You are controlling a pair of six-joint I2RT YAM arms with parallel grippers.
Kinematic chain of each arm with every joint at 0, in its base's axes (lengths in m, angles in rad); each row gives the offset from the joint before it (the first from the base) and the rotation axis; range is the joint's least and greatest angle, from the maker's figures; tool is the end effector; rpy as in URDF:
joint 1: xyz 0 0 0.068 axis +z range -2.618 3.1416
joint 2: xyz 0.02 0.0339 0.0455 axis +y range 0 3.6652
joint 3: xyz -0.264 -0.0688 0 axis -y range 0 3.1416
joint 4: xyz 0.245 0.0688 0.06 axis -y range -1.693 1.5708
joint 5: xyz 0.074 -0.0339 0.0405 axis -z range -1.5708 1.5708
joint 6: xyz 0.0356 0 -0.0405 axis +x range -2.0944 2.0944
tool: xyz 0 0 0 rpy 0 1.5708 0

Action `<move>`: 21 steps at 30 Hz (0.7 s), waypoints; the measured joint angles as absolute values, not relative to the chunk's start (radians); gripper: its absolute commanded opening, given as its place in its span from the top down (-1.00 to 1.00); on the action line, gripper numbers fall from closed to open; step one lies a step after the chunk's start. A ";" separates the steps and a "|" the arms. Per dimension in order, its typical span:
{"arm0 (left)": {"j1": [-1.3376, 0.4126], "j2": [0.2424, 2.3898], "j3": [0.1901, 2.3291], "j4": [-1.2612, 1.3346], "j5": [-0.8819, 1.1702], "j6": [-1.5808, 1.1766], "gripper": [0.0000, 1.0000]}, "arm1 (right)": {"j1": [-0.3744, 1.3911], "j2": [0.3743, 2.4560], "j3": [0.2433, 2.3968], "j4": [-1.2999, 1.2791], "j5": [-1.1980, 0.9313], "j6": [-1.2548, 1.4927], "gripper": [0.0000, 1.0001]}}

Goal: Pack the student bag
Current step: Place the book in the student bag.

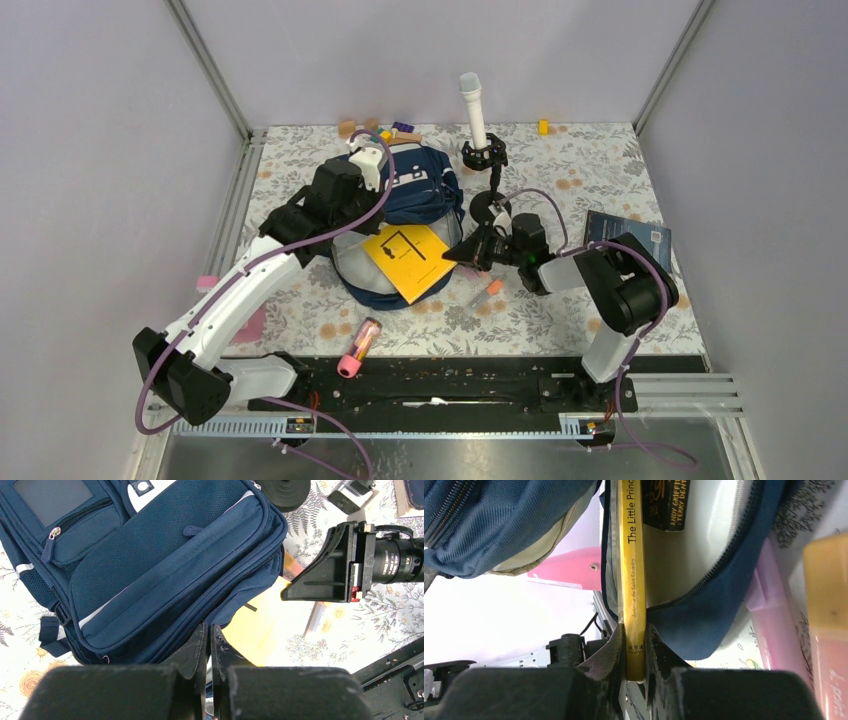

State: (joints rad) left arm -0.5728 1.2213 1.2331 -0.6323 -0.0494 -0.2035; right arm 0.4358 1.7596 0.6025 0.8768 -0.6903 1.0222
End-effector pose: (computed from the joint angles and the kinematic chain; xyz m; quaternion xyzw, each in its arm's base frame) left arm 0.2220 -0.1411 0.3607 0.1521 0.8759 -0.1528 0.4316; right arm 0.2809 0.1558 0.1445 0.0225 0.7786 0.5786 0.2420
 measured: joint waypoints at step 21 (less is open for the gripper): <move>-0.573 1.211 1.204 -0.605 -0.047 -0.208 1.00 | 0.654 1.650 0.470 1.009 -0.060 1.127 1.00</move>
